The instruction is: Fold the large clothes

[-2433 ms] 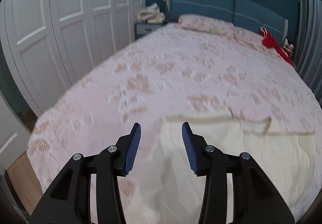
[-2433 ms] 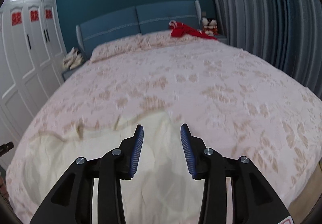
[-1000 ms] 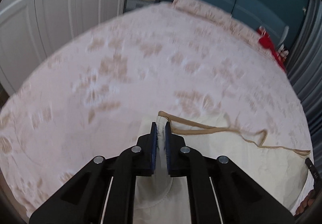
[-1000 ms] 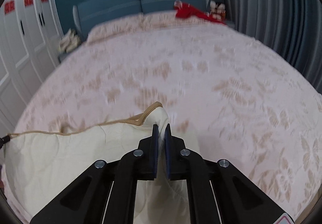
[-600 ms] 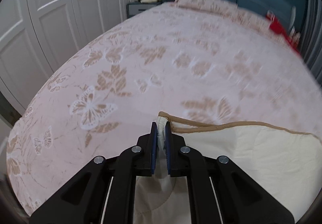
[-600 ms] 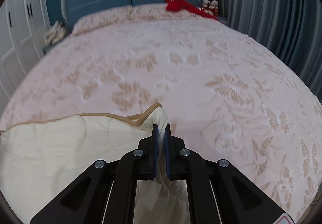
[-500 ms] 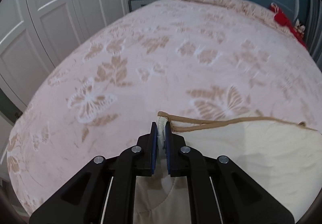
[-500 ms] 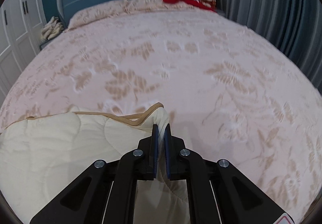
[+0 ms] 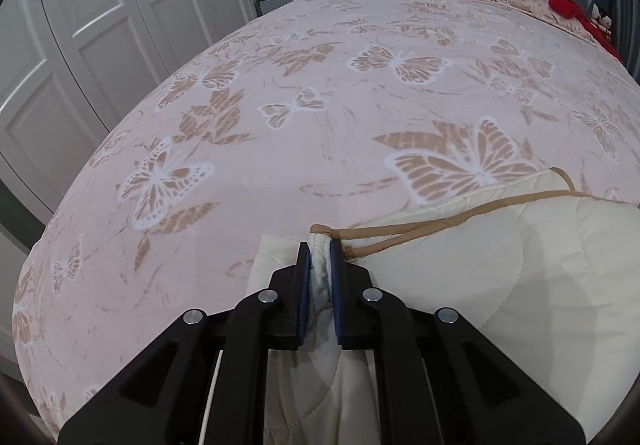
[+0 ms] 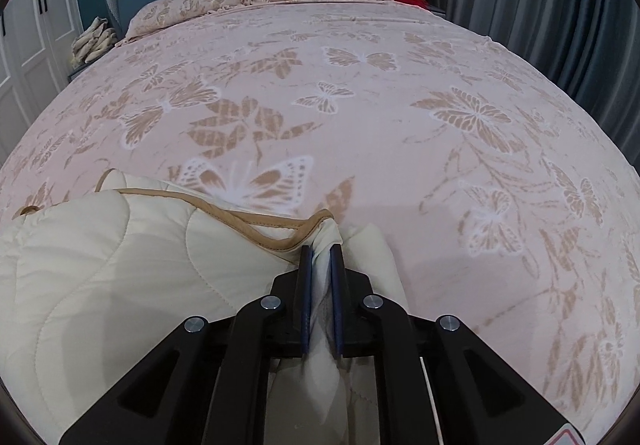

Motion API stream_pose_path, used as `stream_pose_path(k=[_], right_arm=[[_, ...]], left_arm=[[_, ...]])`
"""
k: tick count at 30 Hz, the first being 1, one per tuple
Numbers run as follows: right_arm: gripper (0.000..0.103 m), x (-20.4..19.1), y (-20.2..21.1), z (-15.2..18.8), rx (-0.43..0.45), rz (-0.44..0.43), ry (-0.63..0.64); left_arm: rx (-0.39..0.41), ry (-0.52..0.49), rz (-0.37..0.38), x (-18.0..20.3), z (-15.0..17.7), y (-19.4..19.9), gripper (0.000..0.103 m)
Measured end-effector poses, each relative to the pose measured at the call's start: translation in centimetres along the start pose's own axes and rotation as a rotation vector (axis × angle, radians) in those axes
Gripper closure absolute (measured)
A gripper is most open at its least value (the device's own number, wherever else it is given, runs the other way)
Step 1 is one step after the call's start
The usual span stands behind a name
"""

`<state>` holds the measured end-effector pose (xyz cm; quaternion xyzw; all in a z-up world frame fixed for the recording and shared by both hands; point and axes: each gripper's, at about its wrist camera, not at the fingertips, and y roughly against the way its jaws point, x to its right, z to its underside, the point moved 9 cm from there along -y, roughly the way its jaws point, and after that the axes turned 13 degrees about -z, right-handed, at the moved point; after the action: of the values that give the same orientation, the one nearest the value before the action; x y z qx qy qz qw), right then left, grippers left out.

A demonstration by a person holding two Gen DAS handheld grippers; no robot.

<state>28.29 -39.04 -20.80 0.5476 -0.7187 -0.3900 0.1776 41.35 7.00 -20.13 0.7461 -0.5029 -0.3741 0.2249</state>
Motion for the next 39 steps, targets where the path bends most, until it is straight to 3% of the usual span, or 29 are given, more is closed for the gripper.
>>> stream_pose_path(k=[8,10,12,16,21,25,28,33,39], right_arm=[[0.085,0.2,0.0,-0.3,-0.021,-0.023,-0.018],[0.079,0.5,1.4,-1.0,-0.027,0.0,-0.038],[0.078,0.8,3.8,-1.6,0.025,-0.013,-0.078],[0.077,-0.9,9.5,-2.7,0.123,-0.066,-0.092],[0.085,-8.5,11.3,-1.7,0.087,-0.212,0.016],[0.093,-14.7,10.1,-0.4,0.03,-0.285,0.118],[0.093,-17.2,8.2,0.4,-0.015,-0.293,0.143],[0.095,-18.0,4.5,1.9,-0.083,-0.266,0.147],[0.097,-17.4,2.0,3.1,-0.113,-0.254,0.134]], left_arm=[[-0.004,-0.03,-0.025,0.2,0.0,-0.1,0.092],[-0.008,-0.05,-0.035,0.0,-0.3,0.5,0.09],[0.005,-0.063,-0.042,-0.9,-0.8,2.3,0.086],[0.066,-0.056,-0.003,-2.0,-1.5,7.3,0.083],[0.088,-0.058,0.136,0.9,-1.5,12.9,0.083],[0.047,-0.088,0.239,5.2,-0.6,14.7,0.083],[0.033,-0.125,0.245,7.7,0.2,14.7,0.083],[-0.03,-0.145,0.243,10.9,1.8,12.7,0.083],[-0.044,-0.145,0.224,11.9,2.8,11.1,0.083]])
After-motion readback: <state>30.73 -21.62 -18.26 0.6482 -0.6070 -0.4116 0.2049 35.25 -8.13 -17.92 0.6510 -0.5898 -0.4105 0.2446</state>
